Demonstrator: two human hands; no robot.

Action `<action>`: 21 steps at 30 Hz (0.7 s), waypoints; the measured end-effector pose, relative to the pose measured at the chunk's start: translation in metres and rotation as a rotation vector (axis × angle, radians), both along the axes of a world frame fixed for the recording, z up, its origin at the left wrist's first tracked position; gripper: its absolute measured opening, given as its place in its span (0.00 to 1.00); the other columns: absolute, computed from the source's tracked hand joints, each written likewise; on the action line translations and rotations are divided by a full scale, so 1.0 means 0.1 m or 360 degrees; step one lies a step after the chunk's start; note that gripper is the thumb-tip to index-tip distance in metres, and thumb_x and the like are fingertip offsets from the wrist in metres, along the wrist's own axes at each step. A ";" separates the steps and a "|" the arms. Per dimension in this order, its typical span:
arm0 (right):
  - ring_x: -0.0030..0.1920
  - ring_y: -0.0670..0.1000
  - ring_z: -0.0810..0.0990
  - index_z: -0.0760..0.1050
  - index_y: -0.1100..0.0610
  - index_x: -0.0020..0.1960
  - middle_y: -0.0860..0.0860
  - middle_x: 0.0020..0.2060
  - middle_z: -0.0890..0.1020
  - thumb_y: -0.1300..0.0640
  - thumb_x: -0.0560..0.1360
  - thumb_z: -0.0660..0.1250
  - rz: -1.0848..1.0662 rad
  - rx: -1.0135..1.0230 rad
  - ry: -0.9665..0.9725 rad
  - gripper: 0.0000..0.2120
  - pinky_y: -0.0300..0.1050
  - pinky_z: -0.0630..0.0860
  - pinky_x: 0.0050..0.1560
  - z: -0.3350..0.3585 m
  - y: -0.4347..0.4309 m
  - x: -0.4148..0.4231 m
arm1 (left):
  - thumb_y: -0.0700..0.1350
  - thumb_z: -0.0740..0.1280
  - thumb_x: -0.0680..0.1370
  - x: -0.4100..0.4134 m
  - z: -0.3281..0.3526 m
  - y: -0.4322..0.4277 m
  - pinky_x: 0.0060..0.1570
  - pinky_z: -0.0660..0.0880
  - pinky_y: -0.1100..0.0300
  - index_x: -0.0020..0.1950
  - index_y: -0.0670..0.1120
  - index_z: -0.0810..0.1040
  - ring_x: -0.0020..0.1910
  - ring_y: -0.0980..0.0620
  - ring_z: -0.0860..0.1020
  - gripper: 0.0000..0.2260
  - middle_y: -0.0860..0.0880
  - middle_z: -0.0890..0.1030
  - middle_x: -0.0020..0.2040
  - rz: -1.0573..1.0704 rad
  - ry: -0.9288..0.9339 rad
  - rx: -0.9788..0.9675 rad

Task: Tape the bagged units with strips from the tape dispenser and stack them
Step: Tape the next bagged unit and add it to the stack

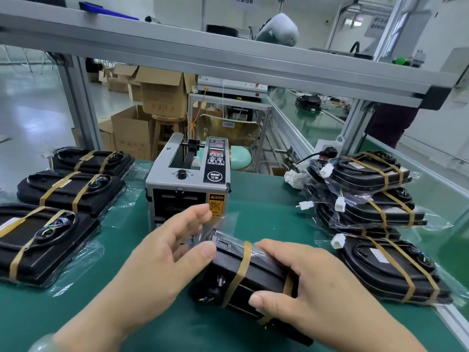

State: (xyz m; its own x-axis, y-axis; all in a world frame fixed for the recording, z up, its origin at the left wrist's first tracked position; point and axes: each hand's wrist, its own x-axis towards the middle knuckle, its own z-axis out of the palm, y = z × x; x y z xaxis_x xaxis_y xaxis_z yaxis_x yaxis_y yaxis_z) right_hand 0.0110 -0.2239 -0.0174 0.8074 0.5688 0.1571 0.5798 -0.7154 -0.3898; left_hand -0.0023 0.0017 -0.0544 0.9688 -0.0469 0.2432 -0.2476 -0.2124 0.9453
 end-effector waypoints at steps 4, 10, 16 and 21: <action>0.51 0.41 0.71 0.61 0.37 0.63 0.40 0.47 0.76 0.29 0.65 0.59 -0.0049 -0.0168 -0.0134 0.29 0.38 0.69 0.53 -0.04 0.06 -0.04 | 0.53 0.72 0.67 0.06 0.15 -0.07 0.54 0.76 0.63 0.52 0.58 0.82 0.50 0.58 0.81 0.14 0.54 0.84 0.50 0.0010 0.0149 0.0017; 0.54 0.41 0.68 0.50 0.35 0.66 0.37 0.52 0.72 0.29 0.66 0.61 -0.0018 -0.0300 -0.0177 0.35 0.31 0.60 0.49 -0.09 0.16 -0.10 | 0.48 0.71 0.60 0.18 0.20 -0.11 0.35 0.69 0.65 0.27 0.47 0.77 0.28 0.60 0.73 0.06 0.53 0.77 0.28 0.0093 0.0450 -0.0056; 0.58 0.47 0.64 0.20 0.30 0.63 0.41 0.59 0.69 0.35 0.70 0.64 0.0182 -0.0479 -0.0109 0.50 0.43 0.63 0.59 -0.09 0.24 -0.10 | 0.50 0.73 0.61 0.16 0.14 -0.04 0.40 0.70 0.59 0.35 0.46 0.81 0.37 0.51 0.74 0.09 0.45 0.79 0.37 -0.0297 0.0800 -0.0172; 0.57 0.46 0.65 0.42 0.34 0.70 0.41 0.54 0.69 0.35 0.69 0.63 0.0167 -0.0419 -0.0098 0.39 0.41 0.63 0.57 -0.10 0.22 -0.05 | 0.47 0.72 0.67 0.17 0.08 0.12 0.57 0.70 0.45 0.50 0.43 0.84 0.52 0.44 0.79 0.14 0.42 0.83 0.54 -0.0245 0.0823 -0.0618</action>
State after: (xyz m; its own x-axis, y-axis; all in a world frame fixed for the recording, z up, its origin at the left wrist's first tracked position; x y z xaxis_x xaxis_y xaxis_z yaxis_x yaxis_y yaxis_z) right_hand 0.0061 -0.2017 -0.0271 0.7355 0.6763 0.0401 0.6728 -0.7222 -0.1604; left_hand 0.0143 0.0136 -0.0469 0.9545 -0.1967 -0.2241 0.2582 0.1691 0.9512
